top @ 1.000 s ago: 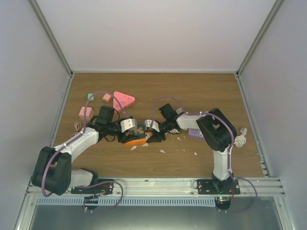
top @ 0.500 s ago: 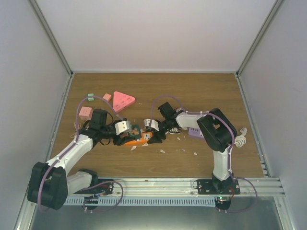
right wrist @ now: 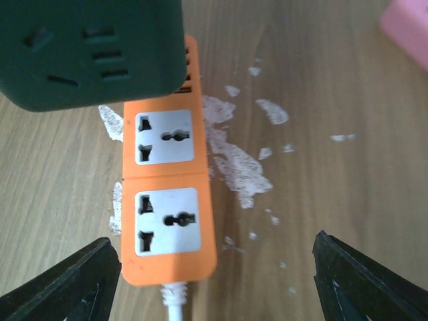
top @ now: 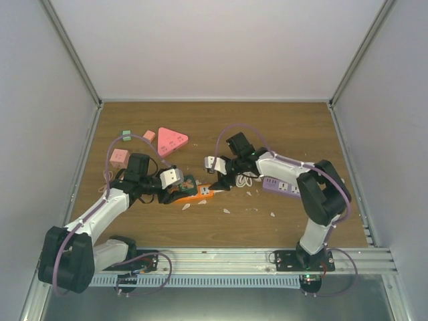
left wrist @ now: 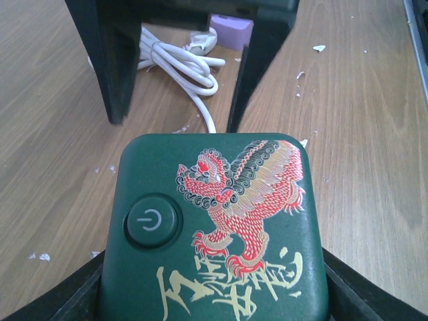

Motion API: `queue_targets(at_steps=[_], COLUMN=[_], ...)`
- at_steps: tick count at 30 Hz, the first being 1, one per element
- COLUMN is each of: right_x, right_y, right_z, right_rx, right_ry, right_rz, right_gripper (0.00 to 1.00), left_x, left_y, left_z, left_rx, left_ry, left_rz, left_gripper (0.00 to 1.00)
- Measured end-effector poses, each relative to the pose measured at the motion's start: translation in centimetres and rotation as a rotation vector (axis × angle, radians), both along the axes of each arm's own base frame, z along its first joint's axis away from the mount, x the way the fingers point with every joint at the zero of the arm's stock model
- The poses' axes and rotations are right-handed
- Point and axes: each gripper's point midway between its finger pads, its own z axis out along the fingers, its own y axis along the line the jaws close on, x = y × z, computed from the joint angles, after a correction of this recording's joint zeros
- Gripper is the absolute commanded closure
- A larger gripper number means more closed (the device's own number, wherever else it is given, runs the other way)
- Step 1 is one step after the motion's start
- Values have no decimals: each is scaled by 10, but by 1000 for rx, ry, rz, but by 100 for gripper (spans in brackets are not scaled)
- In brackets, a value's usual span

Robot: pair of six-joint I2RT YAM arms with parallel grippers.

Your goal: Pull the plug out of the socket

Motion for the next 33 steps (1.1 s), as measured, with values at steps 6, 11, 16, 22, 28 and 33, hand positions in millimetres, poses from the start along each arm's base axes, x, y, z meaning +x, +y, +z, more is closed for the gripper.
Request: queue_targets(at_steps=[6,11,16,22,28,33], right_x=[25,47,44,43,41,40], right_y=[-36,-81,-100,-109,-114,-120], right_z=[34,30,16,8,-5,-20], right_rx=[14,-67,-169,-241,-292,-337], right_ry=[-86,-123,-129,-120,-88,-66], right_rz=[-64,-139,-126,-87,-65,-61], right_gripper=[21,24,26,30,31,42], left_x=[-1,0,0,0,0,0], left_y=[1,1,1,1,1,1], left_z=[2,3,4,6,6,7], left_rx=[-4,-7,-8,-10,-9,-8], left_ry=[-8,-12,-16,-20,-21,-26], left_rz=[4,7,7,9,11,12], left_gripper=[54,54,54,54,54,54])
